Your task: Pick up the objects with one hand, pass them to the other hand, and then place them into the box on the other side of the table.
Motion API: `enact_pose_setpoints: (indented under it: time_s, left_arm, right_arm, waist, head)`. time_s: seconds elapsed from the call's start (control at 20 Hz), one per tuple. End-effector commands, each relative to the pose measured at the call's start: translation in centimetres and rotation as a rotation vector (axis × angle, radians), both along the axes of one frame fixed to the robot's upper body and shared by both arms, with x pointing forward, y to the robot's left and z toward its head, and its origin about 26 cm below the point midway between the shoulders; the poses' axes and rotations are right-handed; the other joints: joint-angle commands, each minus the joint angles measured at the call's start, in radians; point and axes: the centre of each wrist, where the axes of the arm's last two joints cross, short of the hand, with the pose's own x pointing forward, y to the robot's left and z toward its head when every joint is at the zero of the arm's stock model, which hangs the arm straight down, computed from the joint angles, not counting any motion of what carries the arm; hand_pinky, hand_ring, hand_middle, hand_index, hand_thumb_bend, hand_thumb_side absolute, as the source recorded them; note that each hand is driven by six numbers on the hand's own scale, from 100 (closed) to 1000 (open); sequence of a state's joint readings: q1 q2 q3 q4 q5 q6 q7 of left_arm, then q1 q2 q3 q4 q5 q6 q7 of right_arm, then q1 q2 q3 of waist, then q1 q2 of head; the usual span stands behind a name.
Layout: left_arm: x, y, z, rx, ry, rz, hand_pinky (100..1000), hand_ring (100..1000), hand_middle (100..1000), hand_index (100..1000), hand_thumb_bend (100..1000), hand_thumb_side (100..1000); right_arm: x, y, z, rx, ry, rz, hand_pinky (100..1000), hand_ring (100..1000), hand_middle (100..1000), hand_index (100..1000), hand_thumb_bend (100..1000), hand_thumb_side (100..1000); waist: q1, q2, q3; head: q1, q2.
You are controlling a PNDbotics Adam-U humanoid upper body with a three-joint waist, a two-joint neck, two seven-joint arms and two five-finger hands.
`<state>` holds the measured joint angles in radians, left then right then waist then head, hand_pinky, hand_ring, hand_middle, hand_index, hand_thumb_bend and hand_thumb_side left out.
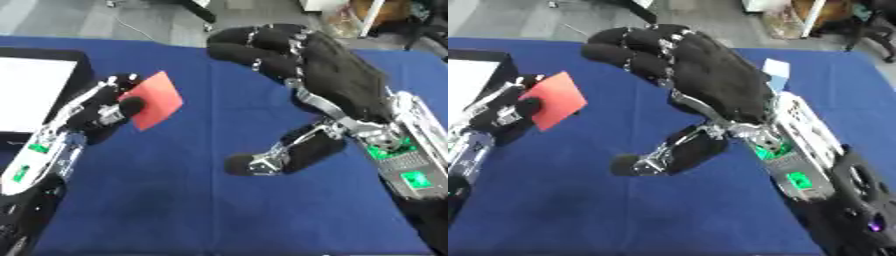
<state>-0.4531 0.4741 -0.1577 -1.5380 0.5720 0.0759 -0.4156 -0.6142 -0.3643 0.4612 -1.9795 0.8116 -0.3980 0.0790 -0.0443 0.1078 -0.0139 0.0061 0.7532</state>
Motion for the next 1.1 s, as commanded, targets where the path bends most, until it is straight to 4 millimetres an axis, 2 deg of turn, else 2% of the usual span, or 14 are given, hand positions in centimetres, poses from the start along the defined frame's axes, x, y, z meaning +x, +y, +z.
enact_pose_setpoints:
  time_s: [0.05, 0.4, 0.65, 0.9, 1.1]
  left_arm:
    - [-0.1, 4.3, 2.2, 0.065, -0.097, 0.217, 706, 453, 264, 511, 557, 247]
    - [-1.3, 12.3, 3.8, 0.193, -0.217, 0.735, 699, 457, 261, 515, 591, 243]
    - [-2.2, 17.3, 4.9, 0.37, -0.254, 1.209, 687, 460, 261, 516, 611, 239]
    - [-2.3, 20.0, 4.0, 0.581, -0.189, 1.585, 684, 482, 285, 539, 616, 251]
    - [-1.8, 20.4, 1.5, 0.812, -0.095, 1.61, 700, 507, 318, 569, 633, 280]
  right_arm:
    - [-0.1, -1.0, 0.6, 0.004, -0.032, -0.039, 667, 684, 841, 942, 606, 541]
    - [0.0, -1.7, -0.1, 0.005, -0.012, -0.09, 666, 683, 836, 941, 607, 541]
    - [0.0, -2.1, -0.5, 0.003, 0.0, -0.115, 665, 682, 833, 940, 608, 543]
    - [0.0, -2.2, -0.7, 0.002, 0.009, -0.123, 664, 681, 831, 940, 610, 543]
    - [-0.1, -2.2, -0.9, 0.001, 0.015, -0.123, 663, 681, 830, 939, 611, 542]
  waist:
    - [0.007, -0.02, 0.002]
    - [0.016, -0.03, 0.011]
    - [0.02, -0.038, 0.016]
    - [0.02, -0.041, 0.018]
    - [0.019, -0.041, 0.016]
  head:
    - [-0.008, -0.017]
    - [-0.023, -0.03]
    - [-0.028, -0.033]
    - [-0.027, -0.031]
    - [-0.021, -0.028]
